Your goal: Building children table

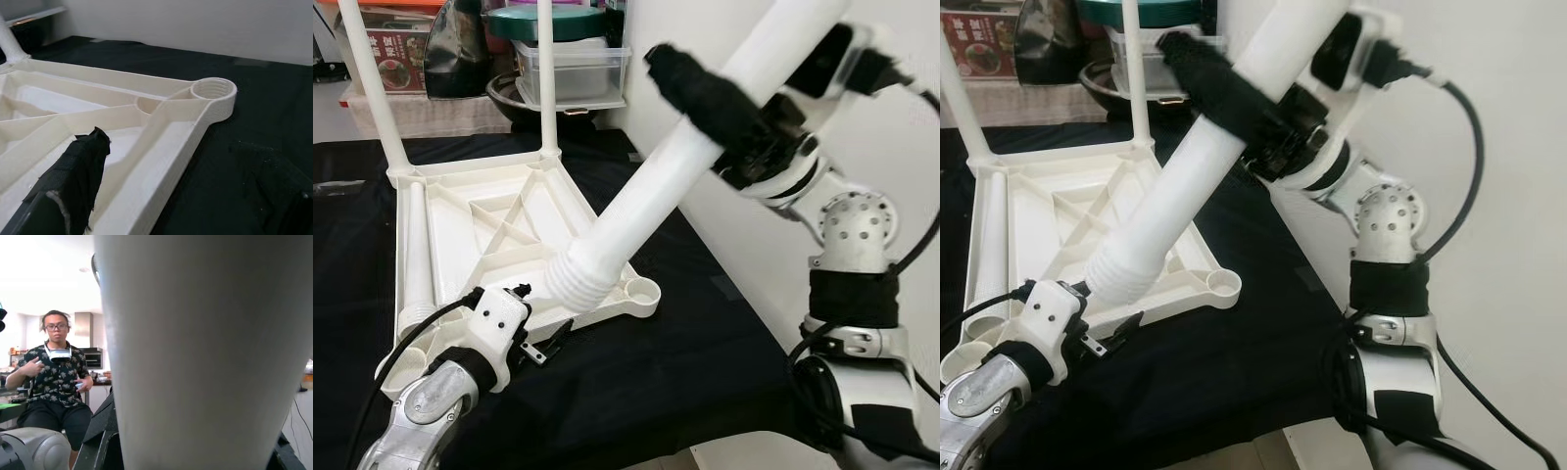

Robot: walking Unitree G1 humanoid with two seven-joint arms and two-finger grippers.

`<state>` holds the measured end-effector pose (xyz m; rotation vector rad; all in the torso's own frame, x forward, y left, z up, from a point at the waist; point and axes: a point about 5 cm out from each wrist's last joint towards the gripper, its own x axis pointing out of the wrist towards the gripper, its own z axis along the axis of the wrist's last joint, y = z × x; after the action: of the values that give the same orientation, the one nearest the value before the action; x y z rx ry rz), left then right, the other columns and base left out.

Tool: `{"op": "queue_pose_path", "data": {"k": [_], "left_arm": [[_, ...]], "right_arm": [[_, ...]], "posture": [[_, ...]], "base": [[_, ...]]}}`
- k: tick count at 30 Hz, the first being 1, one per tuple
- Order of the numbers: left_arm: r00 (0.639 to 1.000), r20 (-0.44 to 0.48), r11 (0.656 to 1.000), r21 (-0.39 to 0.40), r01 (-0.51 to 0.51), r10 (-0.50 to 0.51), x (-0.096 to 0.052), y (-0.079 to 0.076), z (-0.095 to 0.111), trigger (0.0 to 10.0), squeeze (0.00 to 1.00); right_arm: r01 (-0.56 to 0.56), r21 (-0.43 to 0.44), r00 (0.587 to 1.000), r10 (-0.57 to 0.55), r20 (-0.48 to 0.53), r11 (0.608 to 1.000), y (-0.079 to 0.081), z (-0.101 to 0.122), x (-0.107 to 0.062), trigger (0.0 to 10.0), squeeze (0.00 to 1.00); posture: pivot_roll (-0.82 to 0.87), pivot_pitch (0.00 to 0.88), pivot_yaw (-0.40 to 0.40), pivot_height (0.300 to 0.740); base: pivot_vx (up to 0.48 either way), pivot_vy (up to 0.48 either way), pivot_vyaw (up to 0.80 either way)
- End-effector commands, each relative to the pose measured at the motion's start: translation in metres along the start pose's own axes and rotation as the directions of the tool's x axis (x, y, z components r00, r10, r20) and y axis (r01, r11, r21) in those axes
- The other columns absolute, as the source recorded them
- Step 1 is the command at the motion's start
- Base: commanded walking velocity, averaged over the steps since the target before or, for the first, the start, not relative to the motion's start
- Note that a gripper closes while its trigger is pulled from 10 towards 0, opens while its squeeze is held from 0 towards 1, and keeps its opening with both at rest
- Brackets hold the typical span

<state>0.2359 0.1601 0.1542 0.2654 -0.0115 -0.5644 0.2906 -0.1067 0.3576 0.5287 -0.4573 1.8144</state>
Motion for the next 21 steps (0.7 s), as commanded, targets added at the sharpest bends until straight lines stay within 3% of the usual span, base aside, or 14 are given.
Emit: {"op": "queue_pose_path", "data": {"k": [1, 12, 14, 17, 18, 21], "left_arm": [[0.999, -0.002, 0.999, -0.002, 0.041, -0.041, 0.0, -0.005, 0.002, 10.0, 0.0], [0.967, 0.014, 0.966, -0.027, 0.256, -0.255, -0.008, -0.011, 0.017, 10.0, 0.0], [0.934, 0.025, 0.934, -0.008, 0.357, -0.357, -0.011, -0.009, 0.029, 10.0, 0.0], [0.914, 0.027, 0.914, 0.001, 0.406, -0.405, -0.012, -0.008, 0.035, 10.0, 0.0], [0.879, 0.031, 0.88, 0.019, 0.475, -0.476, -0.013, -0.008, 0.045, 10.0, 0.0], [0.864, 0.06, 0.866, 0.026, 0.499, -0.499, -0.013, -0.006, 0.055, 10.0, 0.0]], "right_arm": [[-0.022, -0.026, 1.0, 0.021, -0.016, 0.999, 0.003, 0.0, 0.004, 0.0, 0.0], [-0.01, 0.003, 0.992, 0.011, -0.128, 1.0, 0.002, -0.019, -0.003, 0.0, 0.0], [-0.006, 0.019, 0.985, 0.009, -0.17, 1.0, 0.0, -0.026, -0.008, 0.0, 0.0], [-0.001, 0.023, 0.983, 0.005, -0.183, 1.0, -0.002, -0.028, -0.01, 0.0, 0.0], [0.01, 0.025, 0.981, -0.005, -0.196, 1.0, -0.006, -0.032, -0.014, 0.0, 0.0], [0.025, 0.026, 0.979, -0.019, -0.205, 0.999, -0.008, -0.037, -0.019, 0.0, 0.0]], "posture": [[0.16, 0.0, -0.086, 0.74], [0.17, 0.0, -0.084, 0.74], [0.17, 0.0, -0.084, 0.74], [0.17, 0.0, -0.079, 0.74], [0.17, 0.0, -0.076, 0.74], [0.17, 0.0, -0.07, 0.74]], "base": [[0.0, 0.0, 0.0], [0.0, 0.0, 0.0], [0.0, 0.0, 0.0], [0.0, 0.0, 0.0], [0.0, 0.0, 0.0], [0.0, 0.0, 0.0]]}}
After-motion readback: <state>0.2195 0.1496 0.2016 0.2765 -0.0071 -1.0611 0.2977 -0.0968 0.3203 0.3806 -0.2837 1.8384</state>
